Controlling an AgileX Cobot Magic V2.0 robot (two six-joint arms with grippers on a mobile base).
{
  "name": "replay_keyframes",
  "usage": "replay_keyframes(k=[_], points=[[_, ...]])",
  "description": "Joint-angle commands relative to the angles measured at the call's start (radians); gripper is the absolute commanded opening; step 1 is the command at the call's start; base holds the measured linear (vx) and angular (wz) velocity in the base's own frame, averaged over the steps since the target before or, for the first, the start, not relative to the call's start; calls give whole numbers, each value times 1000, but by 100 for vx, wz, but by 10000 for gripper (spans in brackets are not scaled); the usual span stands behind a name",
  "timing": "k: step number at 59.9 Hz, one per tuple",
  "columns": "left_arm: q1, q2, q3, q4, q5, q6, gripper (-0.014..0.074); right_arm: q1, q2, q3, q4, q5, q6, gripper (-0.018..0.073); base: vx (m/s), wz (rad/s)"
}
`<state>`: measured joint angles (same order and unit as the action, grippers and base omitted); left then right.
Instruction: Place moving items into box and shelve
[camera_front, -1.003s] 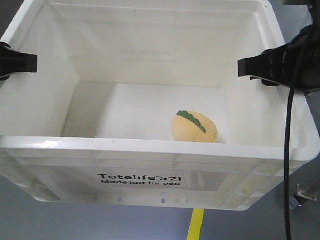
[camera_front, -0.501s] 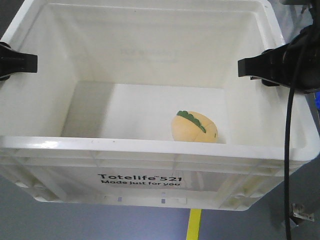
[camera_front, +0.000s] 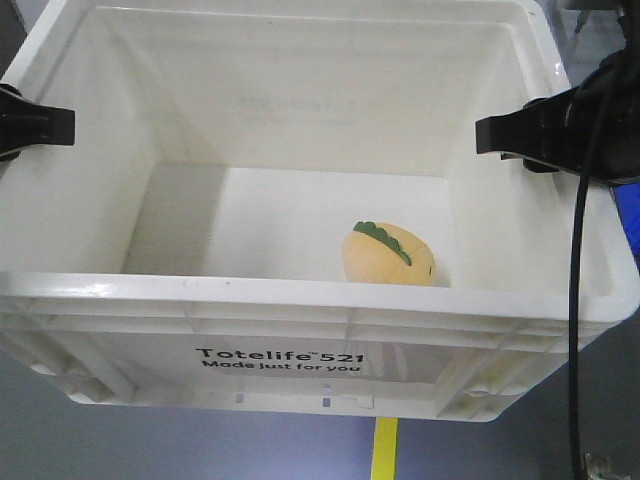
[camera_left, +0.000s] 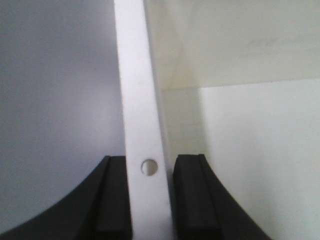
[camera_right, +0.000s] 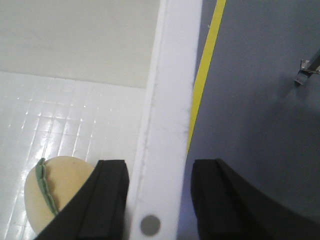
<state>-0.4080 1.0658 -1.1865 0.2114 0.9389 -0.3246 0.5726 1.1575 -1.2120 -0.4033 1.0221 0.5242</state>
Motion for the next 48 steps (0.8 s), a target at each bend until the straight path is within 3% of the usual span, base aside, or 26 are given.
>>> replay_keyframes(k=[1,48], points=[[-6,-36,-41,40,-140,-1,140,-8,-27,-39,-94,-65,34,148,30,-13],[-6,-36,-41,40,-140,-1,140,-8,-27,-39,-94,-65,34,148,28,-12]])
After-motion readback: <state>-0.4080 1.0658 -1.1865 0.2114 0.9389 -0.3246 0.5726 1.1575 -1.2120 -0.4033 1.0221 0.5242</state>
